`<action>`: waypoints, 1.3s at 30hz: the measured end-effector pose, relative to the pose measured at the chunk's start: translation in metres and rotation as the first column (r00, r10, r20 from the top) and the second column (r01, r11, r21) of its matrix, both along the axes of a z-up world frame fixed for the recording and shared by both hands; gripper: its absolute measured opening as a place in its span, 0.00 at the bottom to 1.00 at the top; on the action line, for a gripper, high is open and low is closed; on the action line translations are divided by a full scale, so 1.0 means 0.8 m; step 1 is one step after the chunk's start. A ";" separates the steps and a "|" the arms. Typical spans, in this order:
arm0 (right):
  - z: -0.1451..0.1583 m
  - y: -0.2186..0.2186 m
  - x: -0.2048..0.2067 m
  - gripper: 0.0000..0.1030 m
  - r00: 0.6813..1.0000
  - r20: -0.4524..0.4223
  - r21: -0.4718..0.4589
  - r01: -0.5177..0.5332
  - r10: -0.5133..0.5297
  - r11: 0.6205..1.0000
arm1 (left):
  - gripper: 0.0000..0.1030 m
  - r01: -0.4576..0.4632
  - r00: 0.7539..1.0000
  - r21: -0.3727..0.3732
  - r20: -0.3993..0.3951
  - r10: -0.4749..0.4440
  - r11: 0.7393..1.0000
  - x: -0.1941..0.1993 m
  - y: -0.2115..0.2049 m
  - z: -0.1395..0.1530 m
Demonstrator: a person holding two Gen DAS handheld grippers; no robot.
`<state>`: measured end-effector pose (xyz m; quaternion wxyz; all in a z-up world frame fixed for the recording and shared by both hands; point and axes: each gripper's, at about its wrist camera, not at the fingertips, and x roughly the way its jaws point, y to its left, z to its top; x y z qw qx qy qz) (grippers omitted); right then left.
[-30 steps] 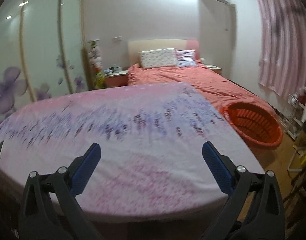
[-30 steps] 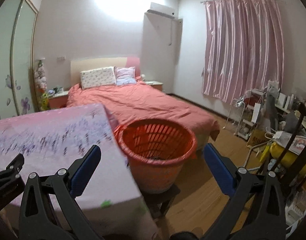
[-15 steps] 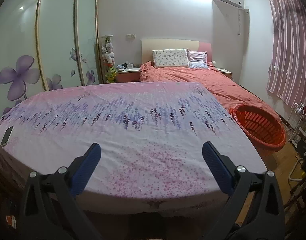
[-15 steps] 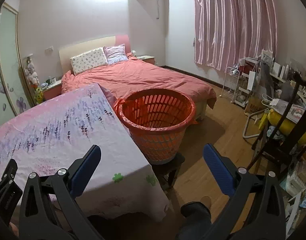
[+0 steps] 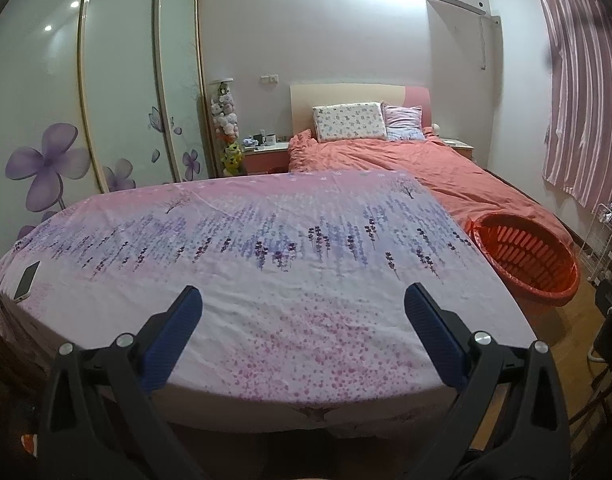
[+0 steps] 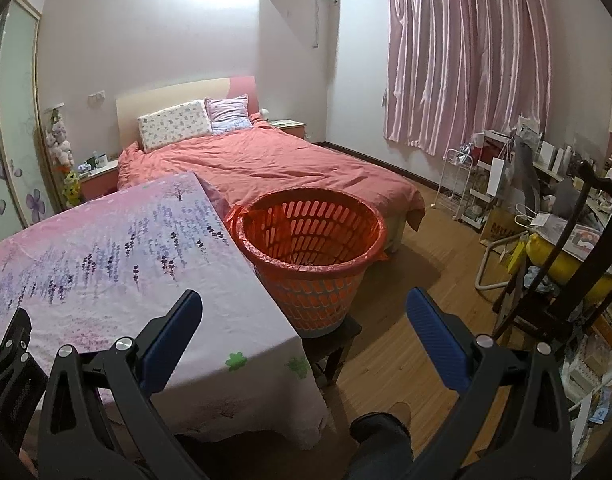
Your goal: Collect trash
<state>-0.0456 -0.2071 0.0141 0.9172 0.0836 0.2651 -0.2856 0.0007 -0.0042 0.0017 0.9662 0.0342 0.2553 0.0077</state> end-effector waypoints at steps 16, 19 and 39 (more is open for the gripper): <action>0.010 0.000 -0.001 0.98 0.999 0.024 0.023 -0.035 0.035 0.999 | 0.96 0.054 0.999 -0.058 0.005 -0.053 0.997 0.000 -0.003 0.016; 0.011 -0.002 0.001 0.98 0.999 0.024 0.028 -0.034 0.033 0.999 | 0.96 0.053 0.999 -0.055 0.009 -0.053 0.997 0.000 -0.005 0.018; 0.013 -0.003 0.007 0.98 0.999 0.018 0.037 -0.044 0.043 0.998 | 0.96 0.050 0.999 -0.040 0.000 -0.050 0.998 0.006 -0.007 0.016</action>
